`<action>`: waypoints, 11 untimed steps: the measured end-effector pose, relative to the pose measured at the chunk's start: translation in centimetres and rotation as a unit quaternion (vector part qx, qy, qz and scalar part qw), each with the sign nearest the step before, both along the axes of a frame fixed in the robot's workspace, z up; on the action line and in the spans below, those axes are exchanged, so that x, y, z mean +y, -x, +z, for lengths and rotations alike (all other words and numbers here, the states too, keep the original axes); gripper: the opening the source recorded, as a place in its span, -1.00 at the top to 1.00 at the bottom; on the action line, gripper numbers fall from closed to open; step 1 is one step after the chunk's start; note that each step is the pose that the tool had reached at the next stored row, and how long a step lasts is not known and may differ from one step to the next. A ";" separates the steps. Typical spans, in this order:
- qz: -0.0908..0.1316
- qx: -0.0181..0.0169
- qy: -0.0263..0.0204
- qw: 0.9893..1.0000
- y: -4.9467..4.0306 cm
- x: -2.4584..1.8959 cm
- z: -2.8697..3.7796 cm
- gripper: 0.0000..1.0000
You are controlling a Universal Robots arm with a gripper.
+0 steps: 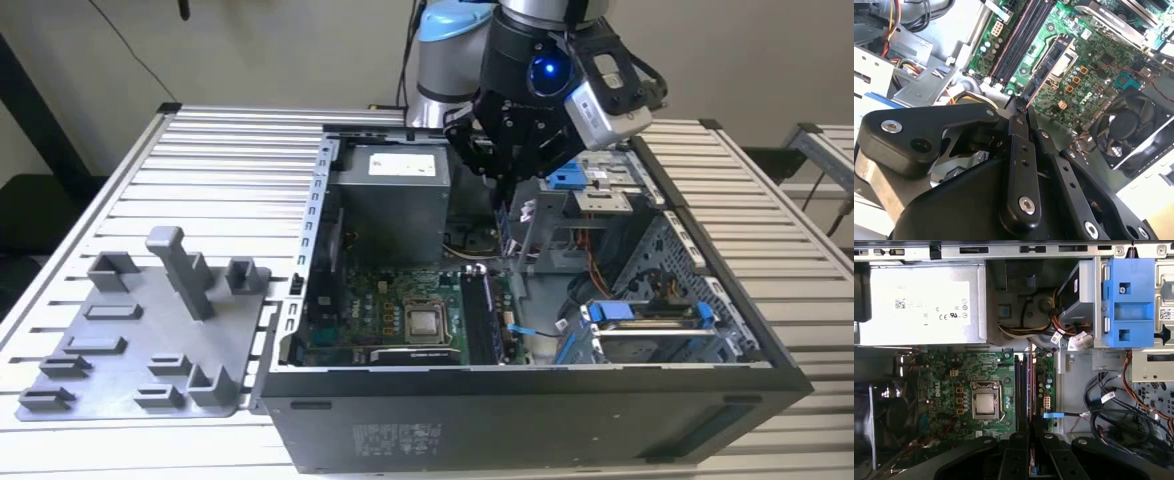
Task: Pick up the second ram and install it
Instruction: 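Insert the second ram into the second slot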
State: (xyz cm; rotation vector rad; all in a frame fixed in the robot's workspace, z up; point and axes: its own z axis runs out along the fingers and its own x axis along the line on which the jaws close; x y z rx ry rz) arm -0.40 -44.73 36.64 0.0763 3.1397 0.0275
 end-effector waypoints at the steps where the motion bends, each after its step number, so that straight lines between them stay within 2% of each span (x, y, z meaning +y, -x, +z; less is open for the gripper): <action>1: 0.000 0.000 0.000 1.000 -0.03 0.00 -0.11 0.73; 5: -0.001 0.000 0.000 1.000 -0.23 0.00 -0.54 0.73; 11: -0.001 0.000 0.000 1.000 -0.24 0.00 -0.65 0.73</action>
